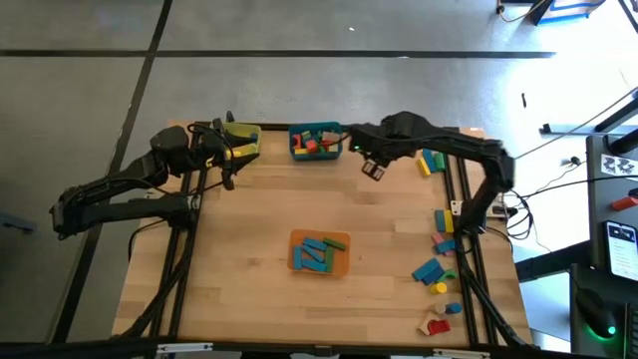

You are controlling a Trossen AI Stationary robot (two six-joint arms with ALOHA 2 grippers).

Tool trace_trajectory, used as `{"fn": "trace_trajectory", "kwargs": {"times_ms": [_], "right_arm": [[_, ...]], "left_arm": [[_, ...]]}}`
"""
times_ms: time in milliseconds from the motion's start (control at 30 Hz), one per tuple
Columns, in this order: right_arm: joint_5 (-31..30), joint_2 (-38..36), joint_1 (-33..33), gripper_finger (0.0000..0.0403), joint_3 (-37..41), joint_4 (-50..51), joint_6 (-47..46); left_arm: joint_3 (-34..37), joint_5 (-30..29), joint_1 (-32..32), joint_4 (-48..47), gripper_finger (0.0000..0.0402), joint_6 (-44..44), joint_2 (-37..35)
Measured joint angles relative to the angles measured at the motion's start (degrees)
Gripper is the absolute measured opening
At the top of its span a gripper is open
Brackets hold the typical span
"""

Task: Sort blocks by size
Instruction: Put the green cylindrical block into the yellow bin

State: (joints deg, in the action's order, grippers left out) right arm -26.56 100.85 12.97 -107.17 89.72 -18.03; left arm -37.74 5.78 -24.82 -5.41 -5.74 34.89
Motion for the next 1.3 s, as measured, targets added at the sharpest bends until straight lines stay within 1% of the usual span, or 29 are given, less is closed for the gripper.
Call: {"fn": "trace_trajectory", "kwargs": {"times_ms": [167, 300, 567, 633, 700, 800, 900, 1000, 1067, 1300], "right_arm": [[-1.92, -7.4, 3.59, 0.0152, 11.79, -0.16, -5.0], [-2.44, -11.33, 7.92, 0.0152, 20.35, -0.18, -7.37], [-2.42, -11.39, 16.17, 0.0152, 33.81, -3.41, -7.12], [-2.74, -10.96, 17.53, 0.0152, 36.28, -5.09, -5.0], [-3.03, -10.59, 18.81, 0.0152, 38.25, -7.06, -1.44], [-2.86, -10.19, 20.22, 0.0152, 40.57, -10.57, 1.22], [-2.37, -10.11, 22.13, 0.0152, 41.93, -14.11, 1.7], [-0.18, -8.96, 24.73, 0.0161, 42.19, -14.04, 1.22], [0.12, -8.05, 26.47, 0.0177, 42.2, -14.27, 0.13], [0.23, -3.64, 31.97, 0.0259, 42.2, -14.01, -2.43]], "left_arm": [[0.0, 0.0, 0.0, 0.04, 0.0182, -0.01, 0.0], [0.0, 0.0, 0.0, 0.19, 0.0182, -0.02, 0.0], [0.0, 0.0, 0.0, 0.52, 0.0182, -0.1, 0.02], [0.0, 0.0, 0.0, 0.52, 0.0182, -0.11, 0.02], [0.0, 0.0, 0.0, 0.52, 0.0182, -0.17, 0.02], [0.0, 0.0, 0.0, 0.51, 0.0182, -0.19, 0.04], [0.0, 0.0, 0.0, 0.52, 0.0182, -0.21, 0.04], [0.0, 0.0, 0.0, 0.52, 0.0182, -0.21, 0.04], [0.0, 0.0, -0.02, 0.52, 0.0182, -0.21, 0.04], [0.0, 0.0, -0.01, 0.52, 0.0182, -0.21, 0.04]]}}
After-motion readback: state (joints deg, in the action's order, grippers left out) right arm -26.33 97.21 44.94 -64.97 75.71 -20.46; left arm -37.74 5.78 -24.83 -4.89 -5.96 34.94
